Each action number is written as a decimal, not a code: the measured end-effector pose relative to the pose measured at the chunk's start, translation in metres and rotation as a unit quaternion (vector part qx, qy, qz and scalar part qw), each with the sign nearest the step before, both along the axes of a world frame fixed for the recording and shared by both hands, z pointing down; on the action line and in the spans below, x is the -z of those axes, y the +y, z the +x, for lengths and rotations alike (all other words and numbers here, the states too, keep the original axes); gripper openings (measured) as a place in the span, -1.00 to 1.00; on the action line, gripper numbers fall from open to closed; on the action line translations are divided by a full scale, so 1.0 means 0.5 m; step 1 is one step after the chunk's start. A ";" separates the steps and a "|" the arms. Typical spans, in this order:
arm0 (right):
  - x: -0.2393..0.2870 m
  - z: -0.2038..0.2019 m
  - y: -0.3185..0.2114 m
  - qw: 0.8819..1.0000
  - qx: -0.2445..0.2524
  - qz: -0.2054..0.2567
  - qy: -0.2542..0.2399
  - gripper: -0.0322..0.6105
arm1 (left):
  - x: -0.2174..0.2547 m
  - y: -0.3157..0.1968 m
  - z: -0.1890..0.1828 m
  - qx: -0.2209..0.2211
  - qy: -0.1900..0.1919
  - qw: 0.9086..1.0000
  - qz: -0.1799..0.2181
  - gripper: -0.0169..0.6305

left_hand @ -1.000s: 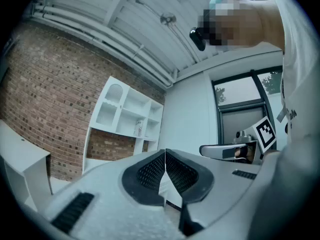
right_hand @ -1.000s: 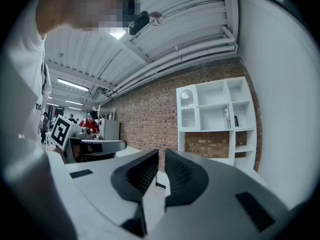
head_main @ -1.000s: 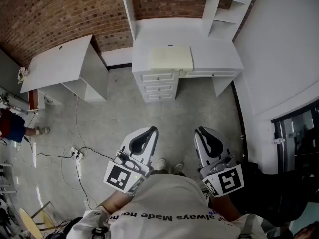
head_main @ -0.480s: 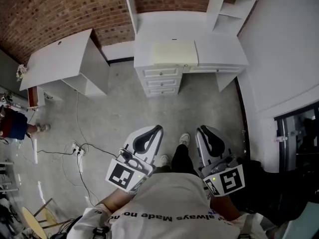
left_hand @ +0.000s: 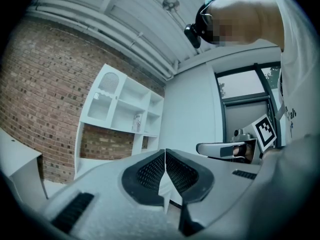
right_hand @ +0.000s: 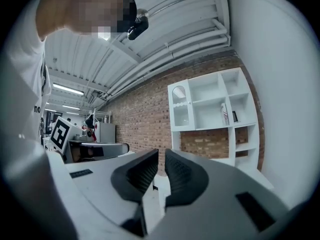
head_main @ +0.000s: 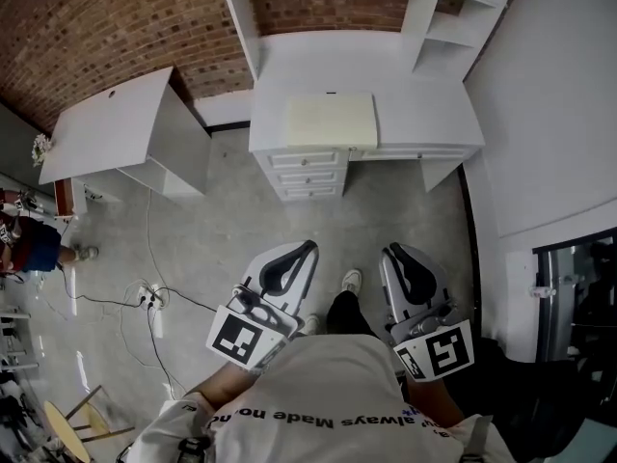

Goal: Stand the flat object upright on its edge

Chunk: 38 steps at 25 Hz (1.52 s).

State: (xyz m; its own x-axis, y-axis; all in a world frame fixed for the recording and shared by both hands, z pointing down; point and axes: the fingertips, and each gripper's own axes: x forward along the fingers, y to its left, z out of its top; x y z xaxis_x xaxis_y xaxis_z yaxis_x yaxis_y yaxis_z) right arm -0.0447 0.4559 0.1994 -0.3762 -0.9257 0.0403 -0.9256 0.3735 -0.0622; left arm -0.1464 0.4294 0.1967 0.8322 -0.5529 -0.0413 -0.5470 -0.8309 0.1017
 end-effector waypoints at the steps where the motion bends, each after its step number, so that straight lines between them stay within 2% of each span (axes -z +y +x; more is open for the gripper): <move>1: 0.001 0.018 -0.019 1.000 0.002 0.000 0.000 -0.77 | -0.003 -0.019 0.018 0.002 -0.006 1.000 -0.002 -0.91; 3: 0.000 0.053 -0.058 1.000 0.005 -0.001 -0.001 -0.77 | -0.013 -0.058 0.051 0.009 -0.023 1.000 -0.003 -0.91; 6: -0.003 0.103 -0.107 1.000 0.008 -0.003 -0.002 -0.77 | -0.008 -0.114 0.099 0.015 -0.014 1.000 0.006 -0.91; 9: -0.005 0.152 -0.153 1.000 0.011 -0.003 -0.002 -0.77 | -0.016 -0.161 0.139 0.025 -0.025 0.999 -0.007 -0.91; 14: -0.001 0.213 -0.215 1.000 0.023 -0.004 -0.001 -0.77 | 0.009 -0.222 0.197 0.042 -0.004 0.999 0.013 -0.91; 16: -0.002 0.226 -0.235 1.000 0.030 -0.006 0.000 -0.77 | 0.002 -0.237 0.211 0.045 -0.009 0.999 0.004 -0.91; 21: -0.014 0.242 -0.287 0.999 0.042 -0.013 -0.003 -0.77 | -0.015 -0.281 0.221 0.058 -0.016 0.998 -0.009 -0.91; 26: -0.029 0.242 -0.343 0.999 0.052 -0.017 -0.004 -0.77 | -0.027 -0.335 0.219 0.071 -0.006 0.997 0.001 -0.91; 29: -0.035 0.240 -0.381 0.998 0.055 -0.017 -0.004 -0.77 | -0.047 -0.369 0.221 0.069 -0.026 0.997 -0.011 -0.91; 34: -0.033 0.230 -0.462 0.998 0.058 -0.017 -0.003 -0.77 | -0.040 -0.450 0.214 0.071 -0.016 0.997 0.004 -0.91; 38: -0.033 0.216 -0.546 0.998 0.061 -0.020 0.002 -0.77 | -0.047 -0.533 0.203 0.069 -0.028 0.997 -0.001 -0.91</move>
State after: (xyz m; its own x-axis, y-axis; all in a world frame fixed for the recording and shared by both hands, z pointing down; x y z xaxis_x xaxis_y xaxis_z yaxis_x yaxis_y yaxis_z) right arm 0.0630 0.1828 0.2158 -0.4859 -0.8706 0.0779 -0.8736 0.4809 -0.0749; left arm -0.0451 0.1629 0.2201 0.7486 -0.6631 0.0043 -0.6617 -0.7466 0.0686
